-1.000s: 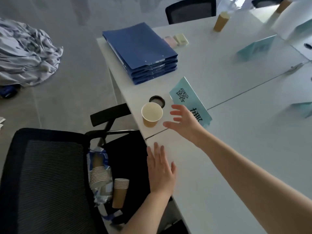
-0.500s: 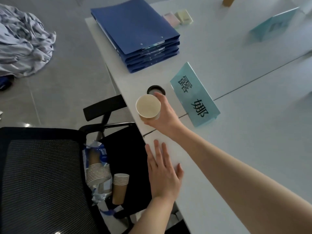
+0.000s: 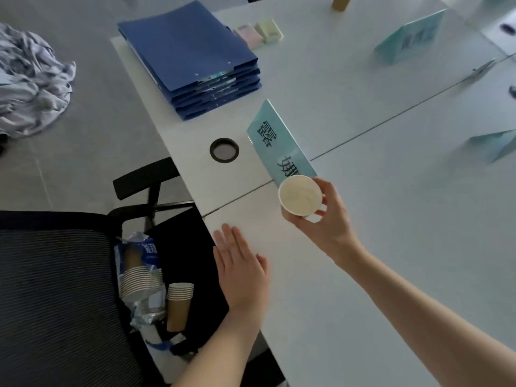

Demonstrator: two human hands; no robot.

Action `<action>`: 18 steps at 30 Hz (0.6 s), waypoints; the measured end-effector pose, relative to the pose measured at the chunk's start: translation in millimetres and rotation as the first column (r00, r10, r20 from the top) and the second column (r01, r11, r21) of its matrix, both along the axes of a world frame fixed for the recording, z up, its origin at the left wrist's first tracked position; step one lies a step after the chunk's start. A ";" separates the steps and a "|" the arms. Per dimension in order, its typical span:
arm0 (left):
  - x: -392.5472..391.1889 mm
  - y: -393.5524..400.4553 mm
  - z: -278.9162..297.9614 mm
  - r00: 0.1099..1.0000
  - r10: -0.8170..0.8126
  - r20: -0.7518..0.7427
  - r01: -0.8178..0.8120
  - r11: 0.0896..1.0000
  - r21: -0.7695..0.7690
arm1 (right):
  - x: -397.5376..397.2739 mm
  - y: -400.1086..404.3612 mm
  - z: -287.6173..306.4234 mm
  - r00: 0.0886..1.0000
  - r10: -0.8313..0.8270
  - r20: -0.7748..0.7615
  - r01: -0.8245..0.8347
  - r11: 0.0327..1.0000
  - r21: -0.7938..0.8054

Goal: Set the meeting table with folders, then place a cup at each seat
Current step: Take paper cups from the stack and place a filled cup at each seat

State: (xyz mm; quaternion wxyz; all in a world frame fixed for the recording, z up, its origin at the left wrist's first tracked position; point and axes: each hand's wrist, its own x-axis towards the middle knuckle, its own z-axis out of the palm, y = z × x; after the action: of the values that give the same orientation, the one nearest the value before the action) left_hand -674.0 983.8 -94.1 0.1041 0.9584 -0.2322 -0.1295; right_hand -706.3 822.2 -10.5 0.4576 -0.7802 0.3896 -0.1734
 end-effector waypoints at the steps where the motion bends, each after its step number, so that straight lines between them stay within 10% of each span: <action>1: -10.5 -9.1 2.3 0.999 0.025 -0.024 -0.025 1.000 0.000 | -10.0 -6.3 -0.3 1.000 -0.012 -0.001 0.012 1.000 0.023; 18: -65.7 -46.5 -8.1 0.996 0.058 0.066 -0.061 0.997 0.046 | -31.2 -43.6 -43.5 1.000 0.029 -0.005 -0.028 0.996 0.086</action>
State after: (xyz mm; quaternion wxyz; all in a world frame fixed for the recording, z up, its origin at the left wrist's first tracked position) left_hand -739.7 937.3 -102.2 0.0774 0.9708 -0.2037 -0.1008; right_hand -737.4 778.6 -53.9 0.4918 -0.7659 0.3870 -0.1474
